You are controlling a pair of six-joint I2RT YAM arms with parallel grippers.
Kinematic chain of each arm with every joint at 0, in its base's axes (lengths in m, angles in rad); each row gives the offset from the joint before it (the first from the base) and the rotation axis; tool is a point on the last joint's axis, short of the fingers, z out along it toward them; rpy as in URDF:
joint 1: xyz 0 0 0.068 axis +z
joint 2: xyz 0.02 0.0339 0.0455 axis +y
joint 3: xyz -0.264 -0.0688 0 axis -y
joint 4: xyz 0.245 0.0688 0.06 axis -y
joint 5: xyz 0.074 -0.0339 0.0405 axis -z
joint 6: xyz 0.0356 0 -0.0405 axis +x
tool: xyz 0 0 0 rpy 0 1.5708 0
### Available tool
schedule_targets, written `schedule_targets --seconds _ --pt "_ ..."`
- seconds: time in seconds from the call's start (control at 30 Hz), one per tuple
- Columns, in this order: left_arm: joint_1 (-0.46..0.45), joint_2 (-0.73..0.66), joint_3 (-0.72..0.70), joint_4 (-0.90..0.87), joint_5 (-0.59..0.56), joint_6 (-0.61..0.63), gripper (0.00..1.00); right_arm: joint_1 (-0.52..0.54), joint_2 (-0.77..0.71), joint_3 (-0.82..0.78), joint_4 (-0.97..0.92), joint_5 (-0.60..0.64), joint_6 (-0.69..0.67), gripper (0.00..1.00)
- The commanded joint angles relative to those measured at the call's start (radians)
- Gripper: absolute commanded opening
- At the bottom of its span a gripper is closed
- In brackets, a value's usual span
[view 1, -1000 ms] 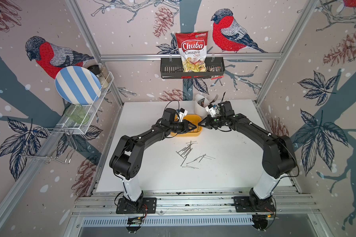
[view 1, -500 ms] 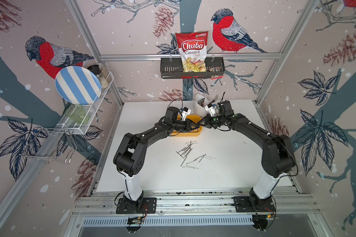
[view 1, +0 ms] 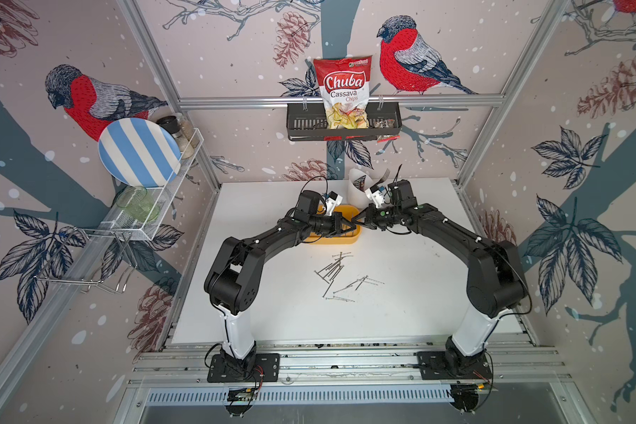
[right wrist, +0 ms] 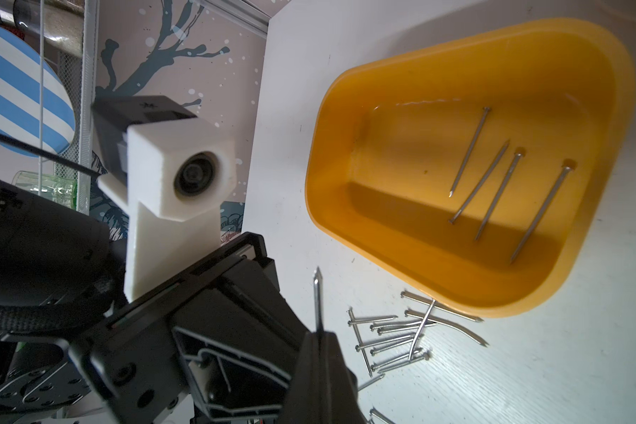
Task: Put the nails on the desktop into the storage box
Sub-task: Pick up the nail from the center of the board, then place the nail in the storage box.
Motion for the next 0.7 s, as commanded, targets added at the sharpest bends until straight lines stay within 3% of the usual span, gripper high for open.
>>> schedule_targets --seconds 0.0,0.03,0.1,0.2,0.4,0.67 --pt "-0.002 -0.009 0.001 0.008 -0.021 0.033 0.00 0.002 0.000 0.013 -0.031 -0.018 -0.020 0.30" --pt "-0.002 -0.011 0.000 -0.003 -0.025 0.040 0.00 -0.002 -0.004 0.020 -0.046 -0.001 -0.030 0.41" --pt "0.001 -0.013 0.004 -0.044 -0.051 0.059 0.00 -0.017 -0.023 0.029 -0.069 0.038 -0.047 0.52" --pt "0.024 -0.007 0.009 -0.127 -0.112 0.078 0.00 -0.044 -0.071 0.023 -0.088 0.102 -0.058 0.61" --pt "0.113 0.050 0.059 -0.287 -0.250 0.103 0.00 -0.056 -0.102 0.029 -0.182 0.168 -0.125 0.62" --pt "0.134 0.252 0.346 -0.494 -0.345 0.241 0.00 -0.049 -0.136 0.006 -0.217 0.212 -0.155 0.63"
